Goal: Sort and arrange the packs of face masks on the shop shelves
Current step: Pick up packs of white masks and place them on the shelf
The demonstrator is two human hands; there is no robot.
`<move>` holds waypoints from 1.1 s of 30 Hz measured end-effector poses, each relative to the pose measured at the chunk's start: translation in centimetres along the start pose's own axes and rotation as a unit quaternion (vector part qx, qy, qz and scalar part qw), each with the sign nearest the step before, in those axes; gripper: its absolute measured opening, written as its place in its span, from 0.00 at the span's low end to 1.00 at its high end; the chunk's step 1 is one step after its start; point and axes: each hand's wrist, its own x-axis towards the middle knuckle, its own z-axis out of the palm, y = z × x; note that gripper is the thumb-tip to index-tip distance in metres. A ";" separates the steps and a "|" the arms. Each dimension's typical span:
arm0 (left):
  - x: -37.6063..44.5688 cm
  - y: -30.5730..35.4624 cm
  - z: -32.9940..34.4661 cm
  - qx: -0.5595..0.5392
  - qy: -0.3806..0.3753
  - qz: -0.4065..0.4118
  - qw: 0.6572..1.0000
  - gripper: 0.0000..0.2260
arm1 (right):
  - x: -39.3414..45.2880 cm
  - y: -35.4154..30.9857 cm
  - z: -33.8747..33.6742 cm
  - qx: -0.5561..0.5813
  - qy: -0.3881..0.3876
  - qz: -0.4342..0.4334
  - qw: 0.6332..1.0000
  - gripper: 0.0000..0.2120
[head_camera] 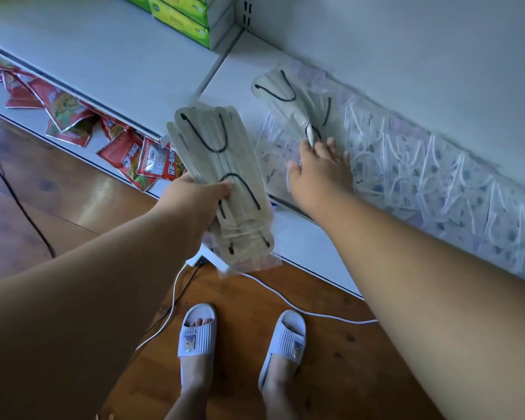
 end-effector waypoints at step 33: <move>-1.1 0.1 1.1 0.031 -0.014 0.024 0.999 0.11 | -5.2 0.4 0.0 0.204 0.125 -0.016 0.971 0.26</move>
